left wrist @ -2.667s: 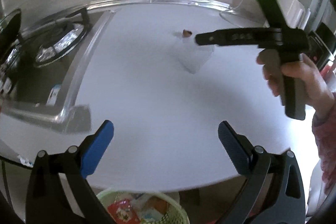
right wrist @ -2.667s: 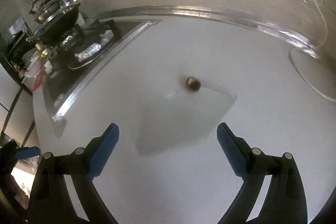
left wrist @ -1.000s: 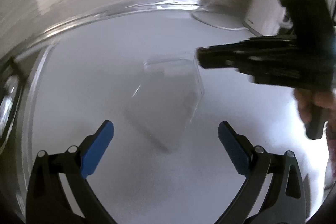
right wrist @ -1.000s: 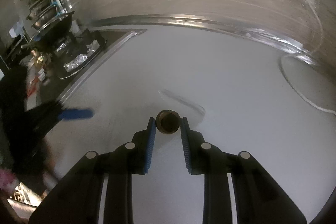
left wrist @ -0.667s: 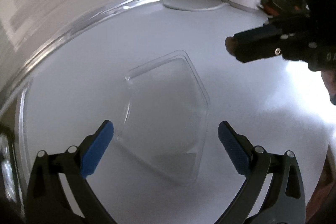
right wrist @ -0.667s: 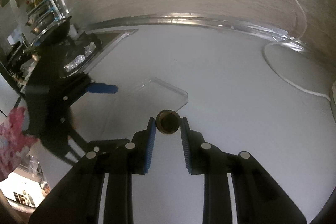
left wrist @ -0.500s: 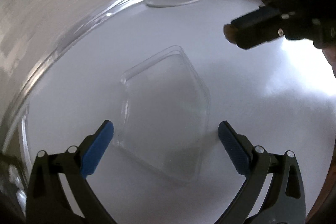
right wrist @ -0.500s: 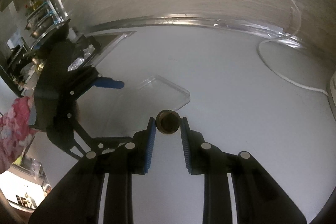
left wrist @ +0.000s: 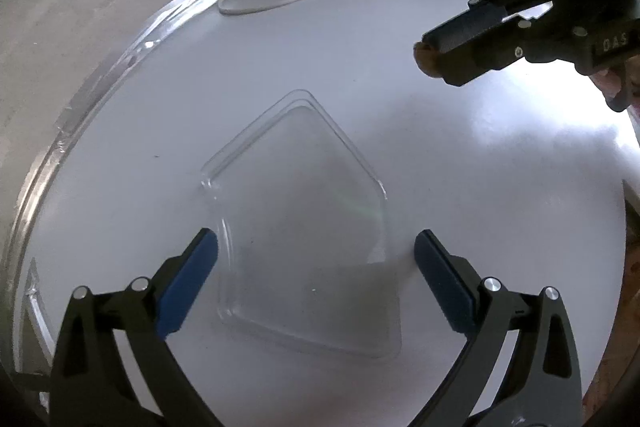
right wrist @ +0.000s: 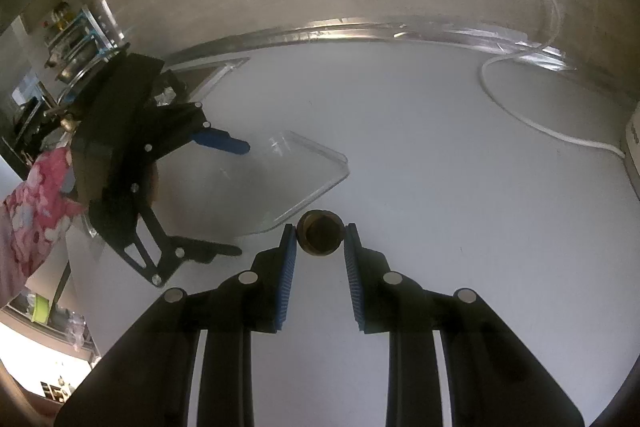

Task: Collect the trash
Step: 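Grasp the brown nut with the right tool while the left tool grasps the clear plastic tray, then carry the clear tray and brown nut to the green wastebasket and release both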

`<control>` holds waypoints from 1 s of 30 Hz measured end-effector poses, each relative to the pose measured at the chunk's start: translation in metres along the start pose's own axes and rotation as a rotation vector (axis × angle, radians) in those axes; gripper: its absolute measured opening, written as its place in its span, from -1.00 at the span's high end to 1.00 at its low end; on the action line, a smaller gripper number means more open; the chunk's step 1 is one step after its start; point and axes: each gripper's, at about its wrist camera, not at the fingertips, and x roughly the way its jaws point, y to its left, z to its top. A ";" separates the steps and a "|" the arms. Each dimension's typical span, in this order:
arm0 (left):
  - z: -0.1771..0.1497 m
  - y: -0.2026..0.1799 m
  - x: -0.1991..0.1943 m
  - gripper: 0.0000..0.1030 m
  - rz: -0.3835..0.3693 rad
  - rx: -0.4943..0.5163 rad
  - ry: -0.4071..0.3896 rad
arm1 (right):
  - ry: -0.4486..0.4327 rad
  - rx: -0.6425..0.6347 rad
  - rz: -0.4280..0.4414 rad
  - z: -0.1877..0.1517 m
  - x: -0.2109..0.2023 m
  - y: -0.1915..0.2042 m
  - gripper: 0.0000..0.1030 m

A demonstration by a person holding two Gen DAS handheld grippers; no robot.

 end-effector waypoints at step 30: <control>-0.086 -0.075 -0.086 -0.58 0.149 -0.352 -0.100 | 0.007 0.029 0.110 -0.031 -0.023 0.036 0.52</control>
